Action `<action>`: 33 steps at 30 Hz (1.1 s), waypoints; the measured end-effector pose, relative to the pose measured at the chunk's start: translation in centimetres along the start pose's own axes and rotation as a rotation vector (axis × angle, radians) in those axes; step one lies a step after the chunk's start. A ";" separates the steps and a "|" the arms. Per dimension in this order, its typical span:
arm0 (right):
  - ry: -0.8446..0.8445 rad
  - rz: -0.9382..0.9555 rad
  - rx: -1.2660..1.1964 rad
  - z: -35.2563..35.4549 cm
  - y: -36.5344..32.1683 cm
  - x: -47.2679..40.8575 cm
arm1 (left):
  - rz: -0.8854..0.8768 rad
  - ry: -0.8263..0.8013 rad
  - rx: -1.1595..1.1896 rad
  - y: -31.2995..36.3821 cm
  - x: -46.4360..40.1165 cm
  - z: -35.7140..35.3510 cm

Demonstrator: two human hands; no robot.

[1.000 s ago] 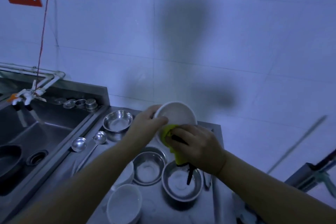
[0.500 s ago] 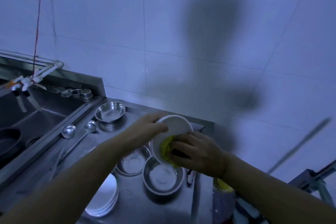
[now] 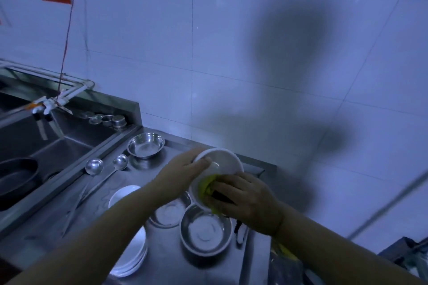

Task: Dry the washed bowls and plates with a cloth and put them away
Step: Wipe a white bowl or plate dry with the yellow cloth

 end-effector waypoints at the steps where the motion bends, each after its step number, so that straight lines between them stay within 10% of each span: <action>1: -0.020 0.042 -0.013 0.1 0.2 -0.1 | 0.032 -0.043 -0.026 0.1 -0.2 0.2; 9: -0.080 -0.291 -0.053 -1.0 0.6 -1.6 | 0.111 0.177 0.445 -1.4 0.7 -0.9; 15: -0.051 -0.462 -0.501 -1.1 0.3 -1.0 | 0.034 0.224 0.243 -0.7 0.7 -0.1; 25: -0.085 -0.413 -0.165 0.4 3.7 -1.8 | 0.021 0.169 0.104 -0.2 0.1 -1.1; 33: 0.030 -0.508 -0.370 0.5 2.8 -3.1 | 0.033 0.162 0.247 0.8 0.5 -1.4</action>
Point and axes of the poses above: each hand's wrist, its own x-axis away from the middle knuckle, its own z-axis out of the back of the hand, y = z × x, the point moved 5 cm from there along -x, towards the middle knuckle, and after that the axes turned 15 degrees about z, right-handed, at the moved point
